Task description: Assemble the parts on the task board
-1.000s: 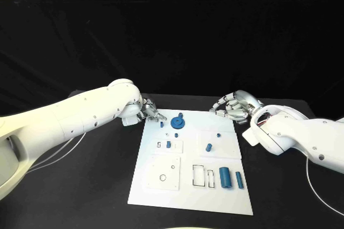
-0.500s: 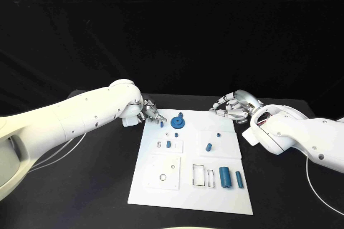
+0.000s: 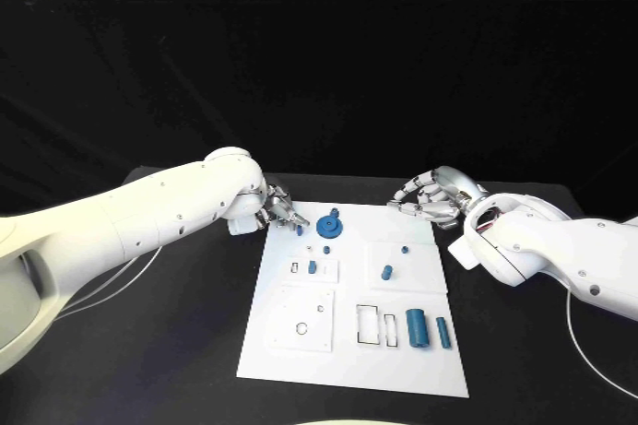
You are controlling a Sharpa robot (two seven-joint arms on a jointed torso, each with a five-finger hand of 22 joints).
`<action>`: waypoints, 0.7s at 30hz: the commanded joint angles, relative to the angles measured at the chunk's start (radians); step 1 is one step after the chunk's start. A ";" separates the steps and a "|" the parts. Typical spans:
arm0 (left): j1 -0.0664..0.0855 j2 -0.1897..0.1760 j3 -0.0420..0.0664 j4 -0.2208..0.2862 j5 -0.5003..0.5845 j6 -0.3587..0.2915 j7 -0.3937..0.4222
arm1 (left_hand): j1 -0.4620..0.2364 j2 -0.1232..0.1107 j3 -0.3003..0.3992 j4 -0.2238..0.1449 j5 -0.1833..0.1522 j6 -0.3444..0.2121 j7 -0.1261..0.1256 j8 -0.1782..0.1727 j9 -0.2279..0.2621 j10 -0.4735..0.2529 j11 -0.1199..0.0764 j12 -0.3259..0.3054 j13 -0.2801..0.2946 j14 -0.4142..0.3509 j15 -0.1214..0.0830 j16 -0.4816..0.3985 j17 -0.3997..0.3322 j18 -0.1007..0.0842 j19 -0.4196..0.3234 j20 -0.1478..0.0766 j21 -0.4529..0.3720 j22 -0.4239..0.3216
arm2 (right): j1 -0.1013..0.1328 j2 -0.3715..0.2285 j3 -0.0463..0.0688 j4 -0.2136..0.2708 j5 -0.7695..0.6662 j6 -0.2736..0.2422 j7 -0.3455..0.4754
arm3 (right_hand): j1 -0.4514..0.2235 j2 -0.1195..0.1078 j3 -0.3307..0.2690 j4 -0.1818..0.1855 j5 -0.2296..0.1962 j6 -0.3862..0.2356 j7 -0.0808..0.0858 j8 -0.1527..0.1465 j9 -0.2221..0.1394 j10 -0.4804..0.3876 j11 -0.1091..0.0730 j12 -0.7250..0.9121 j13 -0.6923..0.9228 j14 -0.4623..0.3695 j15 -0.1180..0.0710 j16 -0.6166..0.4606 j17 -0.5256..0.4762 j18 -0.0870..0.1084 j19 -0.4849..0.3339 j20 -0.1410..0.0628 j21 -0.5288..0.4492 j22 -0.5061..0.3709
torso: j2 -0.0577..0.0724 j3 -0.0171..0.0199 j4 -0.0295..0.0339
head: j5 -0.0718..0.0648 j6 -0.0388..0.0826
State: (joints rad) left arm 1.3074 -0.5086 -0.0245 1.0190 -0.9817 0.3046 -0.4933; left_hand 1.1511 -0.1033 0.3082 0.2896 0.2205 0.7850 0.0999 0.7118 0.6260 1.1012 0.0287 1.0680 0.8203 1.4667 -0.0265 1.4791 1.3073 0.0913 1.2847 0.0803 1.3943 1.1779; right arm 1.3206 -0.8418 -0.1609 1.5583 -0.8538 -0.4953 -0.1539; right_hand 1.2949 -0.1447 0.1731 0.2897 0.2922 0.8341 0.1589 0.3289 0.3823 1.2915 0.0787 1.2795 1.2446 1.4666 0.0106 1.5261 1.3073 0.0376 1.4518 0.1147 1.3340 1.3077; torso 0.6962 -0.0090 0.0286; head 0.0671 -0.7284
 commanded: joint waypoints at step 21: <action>-0.004 0.008 -0.003 -0.009 0.021 0.011 0.019 | 0.066 0.015 0.036 -0.006 0.000 0.022 -0.010 0.000 -0.008 0.022 -0.010 0.017 0.009 0.059 -0.012 0.012 0.140 -0.010 0.027 -0.005 0.018 0.026 | 0.000 -0.001 0.000 0.002 -0.006 0.010 0.011 | -0.006 0.001 -0.001 -0.001 0.000 -0.009 0.001 0.004 -0.001 -0.003 -0.001 0.000 0.002 0.081 -0.005 -0.003 0.179 0.015 -0.003 -0.003 -0.003 0.164 | 0.000 0.0005 0.0004 | -0.003 -0.006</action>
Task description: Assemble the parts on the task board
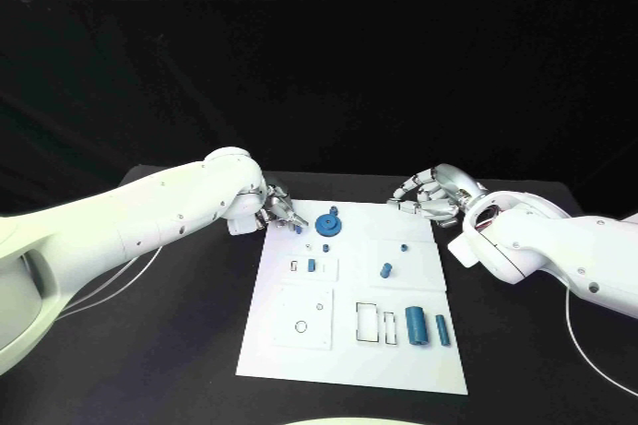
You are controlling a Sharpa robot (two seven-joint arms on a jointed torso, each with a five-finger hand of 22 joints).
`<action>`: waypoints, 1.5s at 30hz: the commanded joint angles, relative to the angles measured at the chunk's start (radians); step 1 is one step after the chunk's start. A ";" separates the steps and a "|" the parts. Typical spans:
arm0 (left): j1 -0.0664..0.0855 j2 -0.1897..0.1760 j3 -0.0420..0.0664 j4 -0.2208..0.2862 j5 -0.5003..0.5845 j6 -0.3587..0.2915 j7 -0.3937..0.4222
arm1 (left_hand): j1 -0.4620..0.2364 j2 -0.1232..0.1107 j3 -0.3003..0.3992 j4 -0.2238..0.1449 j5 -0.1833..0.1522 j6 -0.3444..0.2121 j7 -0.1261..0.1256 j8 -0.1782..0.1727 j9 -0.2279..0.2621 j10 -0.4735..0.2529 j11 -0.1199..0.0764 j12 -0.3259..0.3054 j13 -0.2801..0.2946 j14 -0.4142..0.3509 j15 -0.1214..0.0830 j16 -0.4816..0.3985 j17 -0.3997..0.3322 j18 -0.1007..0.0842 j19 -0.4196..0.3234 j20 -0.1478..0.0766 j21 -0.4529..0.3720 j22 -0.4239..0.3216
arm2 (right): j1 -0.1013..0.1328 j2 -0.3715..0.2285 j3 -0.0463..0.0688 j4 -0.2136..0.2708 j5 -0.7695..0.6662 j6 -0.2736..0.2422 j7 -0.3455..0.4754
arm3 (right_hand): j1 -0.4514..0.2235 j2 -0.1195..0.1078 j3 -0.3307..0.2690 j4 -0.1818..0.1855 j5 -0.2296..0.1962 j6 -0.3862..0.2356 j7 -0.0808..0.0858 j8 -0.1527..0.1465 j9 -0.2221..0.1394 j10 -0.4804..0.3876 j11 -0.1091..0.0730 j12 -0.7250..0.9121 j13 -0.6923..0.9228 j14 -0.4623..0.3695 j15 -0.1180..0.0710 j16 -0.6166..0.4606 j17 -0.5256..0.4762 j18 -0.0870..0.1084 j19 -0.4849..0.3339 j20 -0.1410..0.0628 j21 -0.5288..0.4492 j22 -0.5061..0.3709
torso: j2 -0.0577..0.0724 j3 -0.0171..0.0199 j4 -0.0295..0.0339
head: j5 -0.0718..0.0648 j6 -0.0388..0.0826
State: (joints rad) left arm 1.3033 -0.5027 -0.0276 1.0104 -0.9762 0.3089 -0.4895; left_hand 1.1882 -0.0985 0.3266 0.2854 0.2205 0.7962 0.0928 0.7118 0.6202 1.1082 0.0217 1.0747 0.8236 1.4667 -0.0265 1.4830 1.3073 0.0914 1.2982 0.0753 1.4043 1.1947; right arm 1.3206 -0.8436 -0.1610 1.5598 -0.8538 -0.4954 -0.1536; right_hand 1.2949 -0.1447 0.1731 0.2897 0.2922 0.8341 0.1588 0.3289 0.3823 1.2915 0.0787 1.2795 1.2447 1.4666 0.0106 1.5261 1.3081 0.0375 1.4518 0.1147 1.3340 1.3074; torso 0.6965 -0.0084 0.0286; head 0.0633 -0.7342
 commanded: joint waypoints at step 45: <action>-0.020 -0.254 0.000 0.370 0.150 -0.081 0.031 | -0.002 -0.031 0.515 -0.231 0.005 0.021 -0.021 0.089 0.046 0.127 -0.025 0.074 0.072 0.078 -0.034 0.033 0.174 -0.027 0.073 -0.022 0.048 0.097 | -0.001 -0.010 -0.002 -0.003 0.005 0.055 0.010 | -0.015 0.009 0.002 0.002 0.000 -0.009 0.001 0.009 -0.002 -0.004 -0.001 -0.001 0.000 0.080 -0.005 -0.006 0.174 0.017 -0.006 -0.003 -0.010 0.163 | -0.005 -0.0003 0.0071 | 0.012 -0.006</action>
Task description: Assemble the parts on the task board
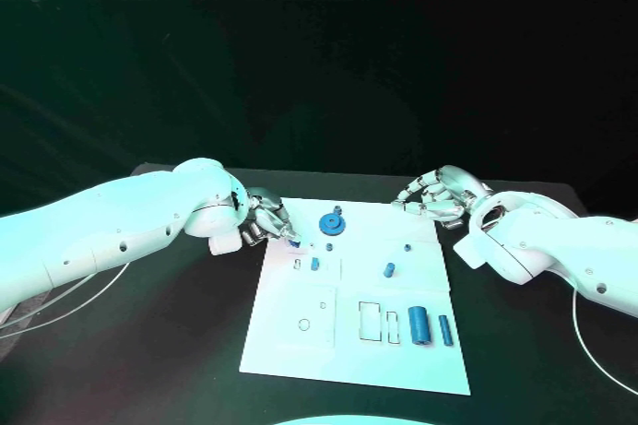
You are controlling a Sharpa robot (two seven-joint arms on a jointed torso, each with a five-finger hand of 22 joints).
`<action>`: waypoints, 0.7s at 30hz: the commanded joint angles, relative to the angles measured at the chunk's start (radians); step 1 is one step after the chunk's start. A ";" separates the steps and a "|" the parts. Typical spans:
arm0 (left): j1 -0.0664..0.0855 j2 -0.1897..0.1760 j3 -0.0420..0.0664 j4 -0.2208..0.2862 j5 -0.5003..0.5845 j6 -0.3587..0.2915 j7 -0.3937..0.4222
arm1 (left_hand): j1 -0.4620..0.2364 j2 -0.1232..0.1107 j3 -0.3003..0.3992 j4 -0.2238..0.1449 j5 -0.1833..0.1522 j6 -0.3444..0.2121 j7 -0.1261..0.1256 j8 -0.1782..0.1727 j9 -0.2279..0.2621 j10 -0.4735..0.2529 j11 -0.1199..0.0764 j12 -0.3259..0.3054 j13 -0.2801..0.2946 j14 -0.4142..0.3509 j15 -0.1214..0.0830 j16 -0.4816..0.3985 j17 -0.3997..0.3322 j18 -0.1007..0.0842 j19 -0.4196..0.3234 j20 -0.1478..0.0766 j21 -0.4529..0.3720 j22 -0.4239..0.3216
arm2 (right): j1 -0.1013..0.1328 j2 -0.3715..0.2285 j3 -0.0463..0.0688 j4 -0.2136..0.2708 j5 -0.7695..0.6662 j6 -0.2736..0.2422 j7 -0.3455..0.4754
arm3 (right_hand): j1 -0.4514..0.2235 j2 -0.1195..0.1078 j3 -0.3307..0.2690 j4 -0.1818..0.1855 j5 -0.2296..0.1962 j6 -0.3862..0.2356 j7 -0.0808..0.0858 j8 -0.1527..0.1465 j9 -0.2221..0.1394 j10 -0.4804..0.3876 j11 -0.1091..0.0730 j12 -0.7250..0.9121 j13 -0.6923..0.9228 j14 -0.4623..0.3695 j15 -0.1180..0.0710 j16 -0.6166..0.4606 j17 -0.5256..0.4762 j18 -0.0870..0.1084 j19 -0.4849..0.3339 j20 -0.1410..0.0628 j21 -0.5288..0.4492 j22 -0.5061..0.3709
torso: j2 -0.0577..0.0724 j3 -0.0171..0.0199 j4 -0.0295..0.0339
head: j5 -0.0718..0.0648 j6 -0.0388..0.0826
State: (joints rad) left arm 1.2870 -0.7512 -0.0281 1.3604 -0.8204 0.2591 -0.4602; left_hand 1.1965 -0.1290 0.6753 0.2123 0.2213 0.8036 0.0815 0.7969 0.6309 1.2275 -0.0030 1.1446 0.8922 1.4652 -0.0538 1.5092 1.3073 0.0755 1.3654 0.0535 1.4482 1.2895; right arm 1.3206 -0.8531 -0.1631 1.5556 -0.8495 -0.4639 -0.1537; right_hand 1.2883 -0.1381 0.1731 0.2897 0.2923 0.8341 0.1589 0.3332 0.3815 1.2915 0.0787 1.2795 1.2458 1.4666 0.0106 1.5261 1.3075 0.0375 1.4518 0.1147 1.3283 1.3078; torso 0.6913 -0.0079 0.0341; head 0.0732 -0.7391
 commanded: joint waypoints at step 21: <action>-0.044 -0.017 -0.001 0.099 -0.199 -0.049 -0.045 | -0.046 -0.012 0.200 -0.192 0.012 0.021 -0.014 0.012 0.038 0.027 -0.004 0.024 0.027 0.082 -0.011 0.012 0.182 -0.013 0.014 -0.004 0.010 0.013 | -0.004 0.000 -0.001 0.000 -0.006 0.026 0.009 | -0.010 0.005 0.003 0.001 0.000 -0.009 0.001 0.005 -0.002 -0.003 -0.001 -0.001 -0.001 0.080 -0.005 -0.006 0.175 0.016 -0.005 -0.003 -0.003 0.163 | 0.002 -0.0012 -0.0020 | 0.009 -0.010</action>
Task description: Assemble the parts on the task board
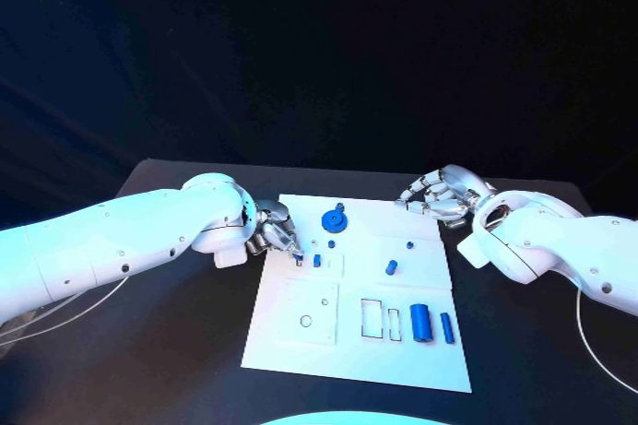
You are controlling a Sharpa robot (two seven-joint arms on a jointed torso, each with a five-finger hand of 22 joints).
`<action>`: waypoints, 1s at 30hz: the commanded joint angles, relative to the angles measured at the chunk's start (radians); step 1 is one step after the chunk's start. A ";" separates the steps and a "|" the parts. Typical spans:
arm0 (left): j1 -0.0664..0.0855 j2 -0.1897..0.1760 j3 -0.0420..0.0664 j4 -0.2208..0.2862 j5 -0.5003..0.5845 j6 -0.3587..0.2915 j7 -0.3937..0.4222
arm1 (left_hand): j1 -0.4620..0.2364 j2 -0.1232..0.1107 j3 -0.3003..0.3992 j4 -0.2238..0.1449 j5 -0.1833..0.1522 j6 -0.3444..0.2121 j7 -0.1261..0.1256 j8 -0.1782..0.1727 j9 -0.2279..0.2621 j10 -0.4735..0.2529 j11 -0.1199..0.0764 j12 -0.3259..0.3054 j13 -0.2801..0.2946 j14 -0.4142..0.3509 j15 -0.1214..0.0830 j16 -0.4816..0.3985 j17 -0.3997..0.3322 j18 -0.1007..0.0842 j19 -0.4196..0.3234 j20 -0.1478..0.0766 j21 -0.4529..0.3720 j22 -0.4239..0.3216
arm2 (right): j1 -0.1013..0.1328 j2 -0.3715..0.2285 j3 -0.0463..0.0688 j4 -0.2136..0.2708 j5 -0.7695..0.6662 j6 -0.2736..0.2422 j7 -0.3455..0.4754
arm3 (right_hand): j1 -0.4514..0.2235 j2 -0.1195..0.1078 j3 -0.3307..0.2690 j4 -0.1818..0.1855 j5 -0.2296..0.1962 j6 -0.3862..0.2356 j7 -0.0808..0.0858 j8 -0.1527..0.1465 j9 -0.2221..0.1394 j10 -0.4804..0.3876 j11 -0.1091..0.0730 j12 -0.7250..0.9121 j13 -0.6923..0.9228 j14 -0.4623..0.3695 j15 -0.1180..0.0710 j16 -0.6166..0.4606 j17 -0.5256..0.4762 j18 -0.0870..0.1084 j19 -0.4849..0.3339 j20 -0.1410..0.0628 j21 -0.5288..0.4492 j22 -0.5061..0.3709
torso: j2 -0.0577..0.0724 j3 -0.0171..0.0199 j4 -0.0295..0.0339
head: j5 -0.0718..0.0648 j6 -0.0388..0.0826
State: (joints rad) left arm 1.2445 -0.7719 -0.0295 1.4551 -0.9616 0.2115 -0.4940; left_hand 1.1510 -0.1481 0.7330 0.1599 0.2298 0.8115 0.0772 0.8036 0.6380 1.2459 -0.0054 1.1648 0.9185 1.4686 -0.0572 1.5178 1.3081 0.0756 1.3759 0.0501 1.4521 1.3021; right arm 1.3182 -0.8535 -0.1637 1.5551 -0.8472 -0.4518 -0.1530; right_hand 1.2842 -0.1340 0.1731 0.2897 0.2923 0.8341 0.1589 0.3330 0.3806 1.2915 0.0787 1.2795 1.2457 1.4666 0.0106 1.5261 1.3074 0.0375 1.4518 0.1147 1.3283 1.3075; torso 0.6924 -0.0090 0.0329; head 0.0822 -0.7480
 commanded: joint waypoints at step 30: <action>-0.014 0.013 -0.003 0.017 -0.103 0.044 -0.021 | -0.009 0.002 0.147 -0.147 0.004 0.014 -0.010 0.008 0.031 0.013 -0.003 0.009 0.008 0.079 -0.008 0.005 0.182 -0.012 0.000 -0.001 0.004 -0.005 | -0.004 0.001 0.000 0.000 -0.048 0.011 0.003 | -0.006 0.002 0.004 0.001 0.001 -0.011 0.001 0.006 -0.001 -0.004 -0.001 -0.001 -0.001 0.080 -0.005 -0.006 0.175 0.016 -0.005 -0.003 -0.003 0.163 | 0.000 0.0015 -0.0009 | 0.000 -0.009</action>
State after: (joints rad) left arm 1.2321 -0.7599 -0.0316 1.4672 -1.0557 0.2261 -0.5129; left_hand 1.1420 -0.1571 0.7329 0.1598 0.2296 0.8117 0.0772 0.8086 0.6667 1.2529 -0.0053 1.1686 0.9258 1.4650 -0.0606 1.5177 1.3078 0.0758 1.3757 0.0501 1.4514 1.2987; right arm 1.3146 -0.8530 -0.1637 1.5549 -0.8709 -0.4518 -0.1551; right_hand 1.2844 -0.1342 0.1731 0.2897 0.2923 0.8310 0.1620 0.3328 0.3806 1.2915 0.0787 1.2795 1.2456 1.4666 0.0106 1.5261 1.3079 0.0376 1.4518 0.1147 1.3284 1.3081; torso 0.6926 -0.0078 0.0315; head 0.0830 -0.7575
